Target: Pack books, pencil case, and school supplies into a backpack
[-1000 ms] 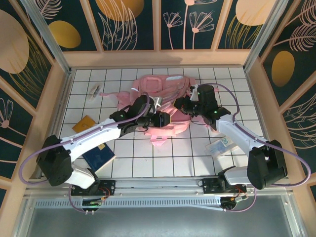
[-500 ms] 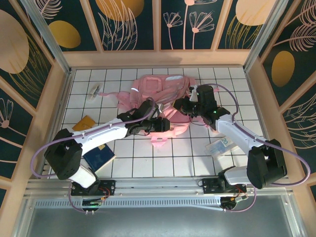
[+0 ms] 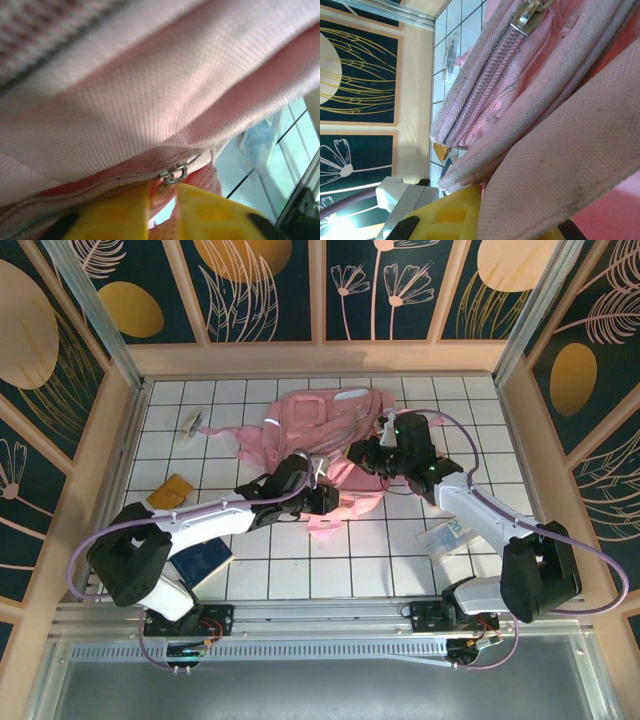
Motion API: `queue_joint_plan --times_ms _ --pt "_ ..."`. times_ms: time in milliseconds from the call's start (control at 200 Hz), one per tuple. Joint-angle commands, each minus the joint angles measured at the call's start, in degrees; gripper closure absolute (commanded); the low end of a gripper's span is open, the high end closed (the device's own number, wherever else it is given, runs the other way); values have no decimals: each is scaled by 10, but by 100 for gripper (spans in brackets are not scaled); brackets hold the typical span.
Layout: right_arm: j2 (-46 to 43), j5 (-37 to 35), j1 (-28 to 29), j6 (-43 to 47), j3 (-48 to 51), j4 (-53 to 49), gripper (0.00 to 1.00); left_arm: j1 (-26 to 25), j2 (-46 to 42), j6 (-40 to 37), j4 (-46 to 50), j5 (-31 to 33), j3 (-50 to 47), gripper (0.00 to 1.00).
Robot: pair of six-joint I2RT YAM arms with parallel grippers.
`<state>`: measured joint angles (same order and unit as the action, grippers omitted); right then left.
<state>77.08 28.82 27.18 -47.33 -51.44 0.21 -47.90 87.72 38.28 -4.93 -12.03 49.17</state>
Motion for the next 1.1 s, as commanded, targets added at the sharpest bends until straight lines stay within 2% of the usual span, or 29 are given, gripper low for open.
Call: queue_joint_plan --times_ms 0,265,335,400,455,525,615,726,891,1096 --pt "-10 40 14 -7 -37 64 100 8 -25 -49 -74 -15 -22 86" --pt "-6 46 18 -20 -24 82 100 51 -57 -63 -192 -136 -82 85" --pt "-2 47 19 -20 -24 84 100 52 -54 -71 -203 -169 -86 75" --pt "1 48 21 -22 -23 88 100 52 -46 -70 -202 -183 -85 73" --pt "3 49 22 -27 -21 94 100 52 -36 -68 -205 -195 -83 66" --pt "6 51 24 -33 -20 103 100 52 -20 -64 -206 -204 -81 66" --pt "9 51 26 -37 -22 104 100 53 -7 -55 -208 -190 -82 67" --pt "7 50 28 -39 -23 103 100 53 -3 -45 -191 -133 -81 66" --pt "3 41 28 -35 -23 89 100 53 -8 -27 -136 -43 -69 52" --pt "1 19 28 -25 -28 60 100 52 -24 14 -30 11 -53 49"
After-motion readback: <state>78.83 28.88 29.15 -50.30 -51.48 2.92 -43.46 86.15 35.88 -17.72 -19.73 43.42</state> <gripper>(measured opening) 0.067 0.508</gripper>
